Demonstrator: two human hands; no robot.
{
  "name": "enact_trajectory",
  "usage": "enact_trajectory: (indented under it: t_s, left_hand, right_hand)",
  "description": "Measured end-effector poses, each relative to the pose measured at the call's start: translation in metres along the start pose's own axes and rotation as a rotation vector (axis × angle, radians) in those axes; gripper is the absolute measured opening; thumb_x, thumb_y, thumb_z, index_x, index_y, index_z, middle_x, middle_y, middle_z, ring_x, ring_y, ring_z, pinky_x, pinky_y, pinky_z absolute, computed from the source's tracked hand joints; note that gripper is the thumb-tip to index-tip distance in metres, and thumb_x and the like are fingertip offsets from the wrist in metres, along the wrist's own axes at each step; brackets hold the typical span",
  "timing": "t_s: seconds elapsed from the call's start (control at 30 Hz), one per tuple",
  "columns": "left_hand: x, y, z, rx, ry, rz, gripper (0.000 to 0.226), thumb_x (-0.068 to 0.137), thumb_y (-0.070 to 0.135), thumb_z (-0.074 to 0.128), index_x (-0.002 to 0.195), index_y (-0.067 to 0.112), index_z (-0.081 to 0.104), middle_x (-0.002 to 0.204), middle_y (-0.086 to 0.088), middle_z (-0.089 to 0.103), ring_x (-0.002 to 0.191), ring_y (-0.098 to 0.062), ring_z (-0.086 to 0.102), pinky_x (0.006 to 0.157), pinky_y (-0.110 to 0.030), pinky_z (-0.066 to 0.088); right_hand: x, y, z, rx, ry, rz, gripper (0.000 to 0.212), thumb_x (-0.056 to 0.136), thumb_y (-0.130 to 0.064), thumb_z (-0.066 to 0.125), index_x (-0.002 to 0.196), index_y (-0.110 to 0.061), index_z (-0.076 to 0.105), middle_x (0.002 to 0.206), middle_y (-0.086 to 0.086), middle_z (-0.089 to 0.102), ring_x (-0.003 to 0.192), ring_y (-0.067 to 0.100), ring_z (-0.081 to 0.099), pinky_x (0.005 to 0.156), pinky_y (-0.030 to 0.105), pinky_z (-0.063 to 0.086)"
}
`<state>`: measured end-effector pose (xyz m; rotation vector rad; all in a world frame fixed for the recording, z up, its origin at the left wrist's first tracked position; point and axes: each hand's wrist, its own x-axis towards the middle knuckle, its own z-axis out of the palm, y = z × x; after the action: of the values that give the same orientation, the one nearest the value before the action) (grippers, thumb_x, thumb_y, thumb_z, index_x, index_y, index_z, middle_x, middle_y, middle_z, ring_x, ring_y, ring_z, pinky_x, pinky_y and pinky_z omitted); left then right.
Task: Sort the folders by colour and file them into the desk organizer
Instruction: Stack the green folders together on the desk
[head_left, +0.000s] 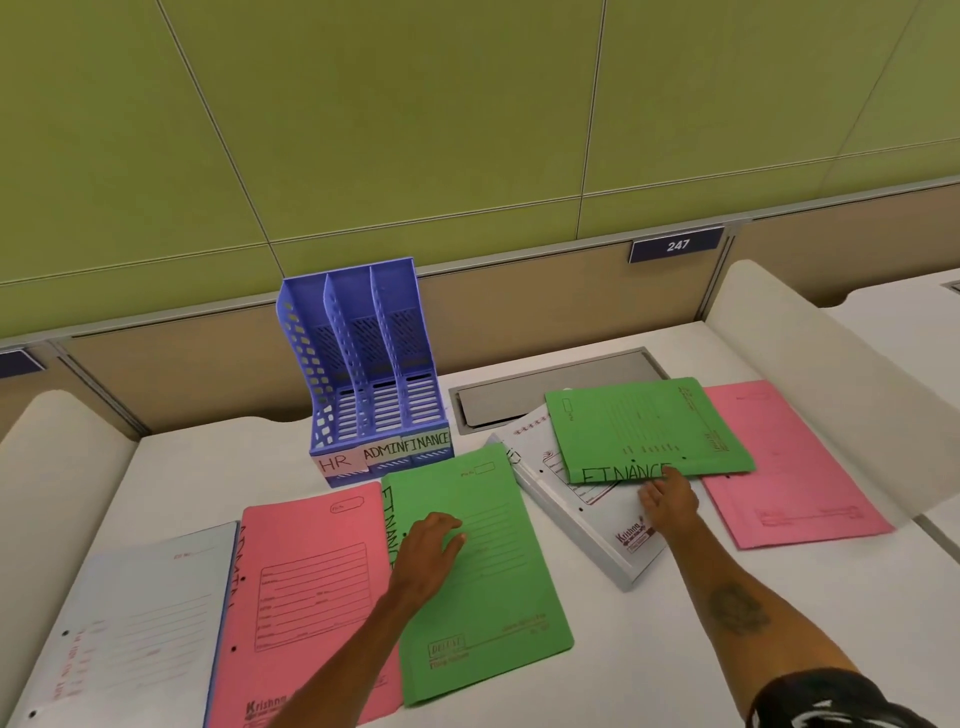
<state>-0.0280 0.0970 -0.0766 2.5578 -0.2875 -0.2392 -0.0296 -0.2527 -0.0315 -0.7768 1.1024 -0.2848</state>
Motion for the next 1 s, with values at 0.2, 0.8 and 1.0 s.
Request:
enact_trajectory:
  t_s: [0.2, 0.8, 1.0]
  left_hand:
    - [0.01, 0.007, 0.007, -0.03, 0.03, -0.045, 0.036, 0.101, 0.035, 0.047, 0.13, 0.017, 0.059, 0.136, 0.003, 0.056, 0.126, -0.013, 0.047, 0.109, -0.028, 0.034]
    - [0.008, 0.005, 0.004, -0.063, 0.034, -0.074, 0.033, 0.102, 0.033, 0.047, 0.127, 0.018, 0.061, 0.131, 0.003, 0.06, 0.123, -0.012, 0.05, 0.106, -0.028, 0.037]
    - [0.003, 0.016, 0.001, -0.109, 0.013, -0.043, 0.033, 0.101, 0.033, 0.048, 0.128, 0.018, 0.06, 0.132, 0.004, 0.059, 0.124, -0.012, 0.051, 0.109, -0.031, 0.038]
  right_hand:
    - [0.016, -0.016, 0.002, 0.036, -0.047, 0.017, 0.048, 0.103, -0.009, 0.044, 0.149, -0.003, 0.035, 0.152, 0.024, 0.038, 0.141, 0.036, 0.04, 0.116, 0.045, 0.037]
    - [0.021, -0.016, 0.018, 0.057, -0.142, 0.025, 0.021, 0.098, -0.009, 0.054, 0.119, -0.007, 0.048, 0.14, 0.019, 0.054, 0.129, 0.033, 0.054, 0.108, 0.047, 0.046]
    - [-0.003, 0.002, 0.018, 0.302, -0.172, -0.014, 0.024, 0.095, -0.002, 0.055, 0.117, -0.008, 0.048, 0.124, 0.016, 0.055, 0.126, 0.036, 0.054, 0.105, 0.049, 0.048]
